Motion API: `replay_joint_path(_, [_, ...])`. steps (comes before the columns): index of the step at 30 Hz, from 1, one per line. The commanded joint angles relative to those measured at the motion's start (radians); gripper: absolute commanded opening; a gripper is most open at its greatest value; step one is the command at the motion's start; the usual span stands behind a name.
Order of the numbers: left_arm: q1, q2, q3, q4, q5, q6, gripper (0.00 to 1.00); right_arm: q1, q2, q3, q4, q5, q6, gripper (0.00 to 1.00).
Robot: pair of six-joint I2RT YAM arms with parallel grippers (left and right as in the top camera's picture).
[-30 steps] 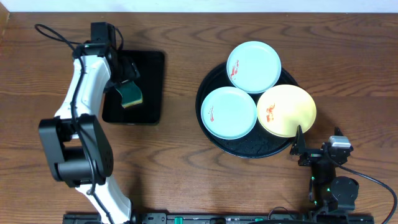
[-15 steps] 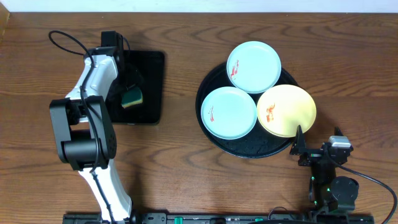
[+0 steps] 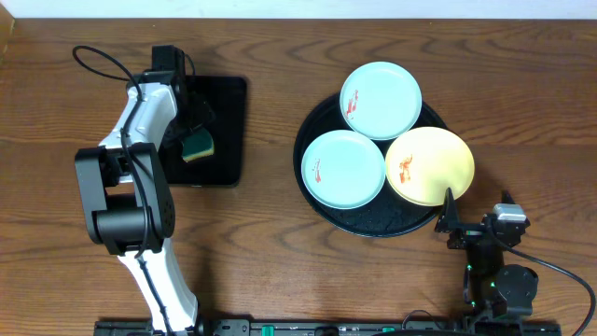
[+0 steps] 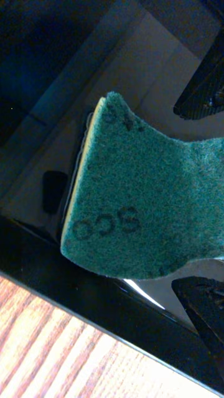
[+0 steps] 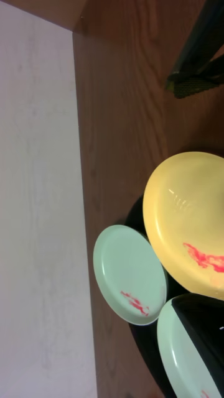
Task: Clean dirty plates on tray and stack at the side
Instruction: 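Close the left gripper on the sponge and lift it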
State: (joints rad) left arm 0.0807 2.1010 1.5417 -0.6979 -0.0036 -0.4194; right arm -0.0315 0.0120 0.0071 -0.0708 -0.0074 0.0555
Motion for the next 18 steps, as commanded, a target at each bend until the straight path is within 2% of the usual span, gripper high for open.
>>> replay_joint_path(1, [0.002,0.02,-0.031,0.008,-0.012,0.062,0.81,0.006,-0.005,-0.002,-0.005,0.003,-0.012,0.99])
replay_joint_path(6, [0.002,0.02,-0.033,0.004,-0.013,0.135,0.78,0.006,-0.005,-0.002,-0.005,0.003,-0.012,0.99])
replay_joint_path(13, [0.002,0.02,-0.033,0.004,-0.013,0.142,0.78,0.006,-0.005,-0.002,-0.005,0.003,-0.012,0.99])
replay_joint_path(17, [0.002,0.02,-0.033,0.004,-0.013,0.142,0.68,0.006,-0.005,-0.002,-0.005,0.003,-0.012,0.99])
replay_joint_path(18, [0.002,0.02,-0.033,0.004,-0.013,0.142,0.61,0.006,-0.005,-0.002,-0.005,0.003,-0.012,0.99])
